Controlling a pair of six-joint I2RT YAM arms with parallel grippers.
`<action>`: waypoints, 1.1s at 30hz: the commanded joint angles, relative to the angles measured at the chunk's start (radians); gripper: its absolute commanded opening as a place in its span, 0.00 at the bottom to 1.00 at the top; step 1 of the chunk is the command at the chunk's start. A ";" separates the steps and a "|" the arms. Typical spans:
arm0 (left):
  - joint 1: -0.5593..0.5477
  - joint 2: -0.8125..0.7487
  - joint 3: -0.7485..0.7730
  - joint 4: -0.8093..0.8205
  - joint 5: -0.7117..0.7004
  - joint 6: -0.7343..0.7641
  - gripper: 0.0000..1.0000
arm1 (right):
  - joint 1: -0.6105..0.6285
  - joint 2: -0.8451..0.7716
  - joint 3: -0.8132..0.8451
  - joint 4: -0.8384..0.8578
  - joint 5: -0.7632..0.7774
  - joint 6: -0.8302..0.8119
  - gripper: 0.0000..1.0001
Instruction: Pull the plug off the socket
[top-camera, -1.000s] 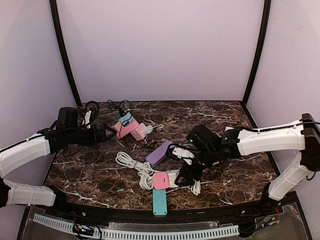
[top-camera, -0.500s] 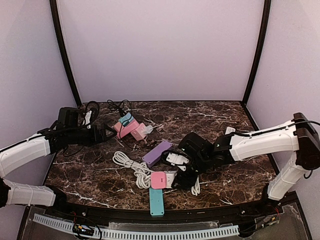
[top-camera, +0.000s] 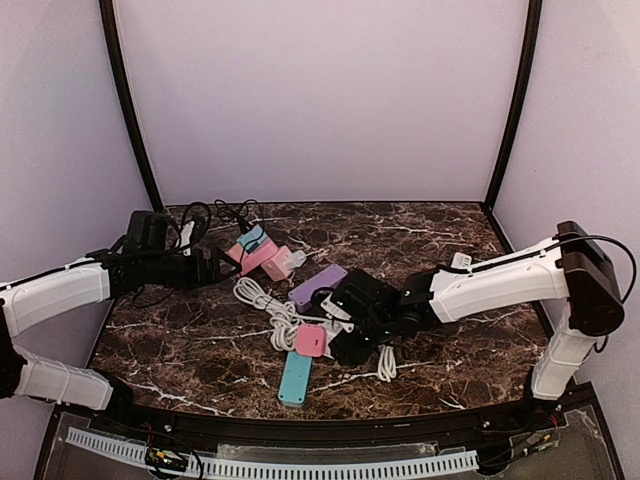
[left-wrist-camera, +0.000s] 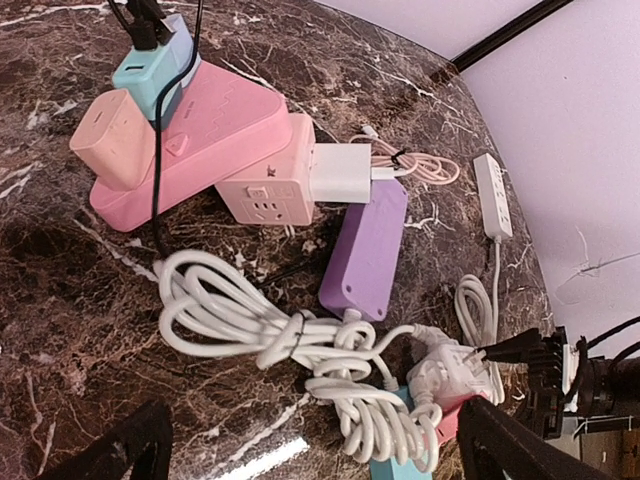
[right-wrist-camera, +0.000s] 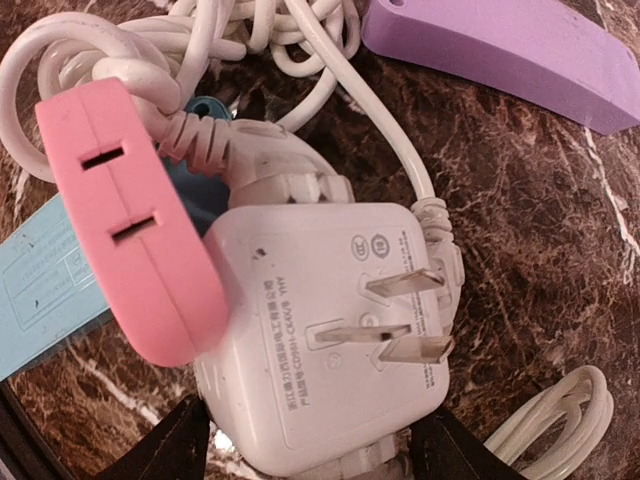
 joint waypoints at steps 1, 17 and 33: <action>-0.037 0.013 0.044 0.013 0.039 0.029 1.00 | -0.061 0.061 0.077 0.082 0.149 0.086 0.66; -0.324 0.172 0.110 0.229 0.122 -0.022 0.94 | -0.158 -0.103 -0.005 0.265 -0.069 0.035 0.85; -0.447 0.395 0.253 0.086 -0.062 -0.012 0.76 | -0.243 -0.340 -0.268 0.367 -0.113 0.074 0.93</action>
